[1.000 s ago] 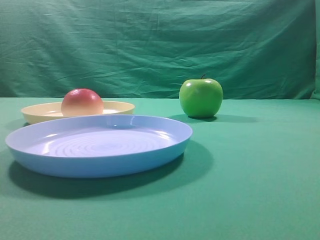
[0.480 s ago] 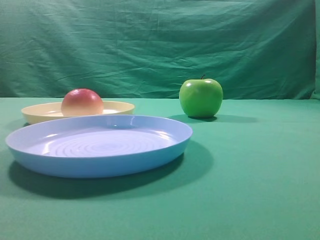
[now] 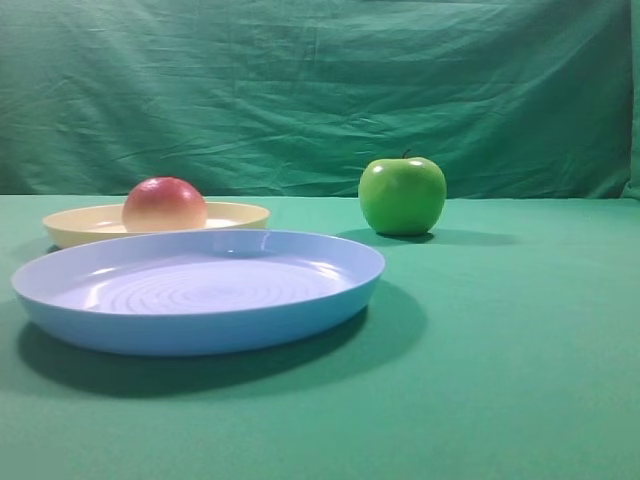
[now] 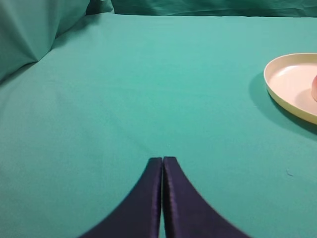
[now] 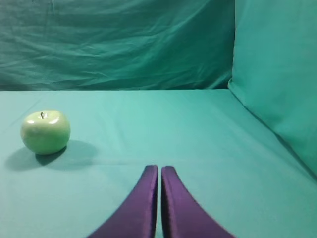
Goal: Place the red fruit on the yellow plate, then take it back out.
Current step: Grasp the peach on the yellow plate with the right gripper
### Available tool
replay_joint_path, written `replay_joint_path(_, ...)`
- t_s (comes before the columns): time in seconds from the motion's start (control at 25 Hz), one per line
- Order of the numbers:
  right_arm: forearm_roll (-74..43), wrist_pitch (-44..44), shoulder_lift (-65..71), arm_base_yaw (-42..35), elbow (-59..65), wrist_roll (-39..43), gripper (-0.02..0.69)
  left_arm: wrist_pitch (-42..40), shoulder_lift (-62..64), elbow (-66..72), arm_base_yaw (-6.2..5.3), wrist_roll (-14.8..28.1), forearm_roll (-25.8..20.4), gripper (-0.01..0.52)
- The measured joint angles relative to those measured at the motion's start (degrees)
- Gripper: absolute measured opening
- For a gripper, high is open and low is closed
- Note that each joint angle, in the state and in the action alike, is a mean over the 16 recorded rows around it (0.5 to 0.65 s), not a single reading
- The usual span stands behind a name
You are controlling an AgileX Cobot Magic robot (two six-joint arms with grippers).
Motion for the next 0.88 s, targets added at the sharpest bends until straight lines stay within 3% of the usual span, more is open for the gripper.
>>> replay_joint_path(0.52, 0.16, 7.36, 0.0, 0.0, 0.95, 0.62, 0.0, 0.0, 0.0, 0.0, 0.0, 0.0, 0.0, 0.0)
replay_joint_path(0.88, 0.33, 7.16, 0.0, 0.0, 0.95, 0.7, 0.0, 0.0, 0.0, 0.0, 0.0, 0.0, 0.0, 0.0)
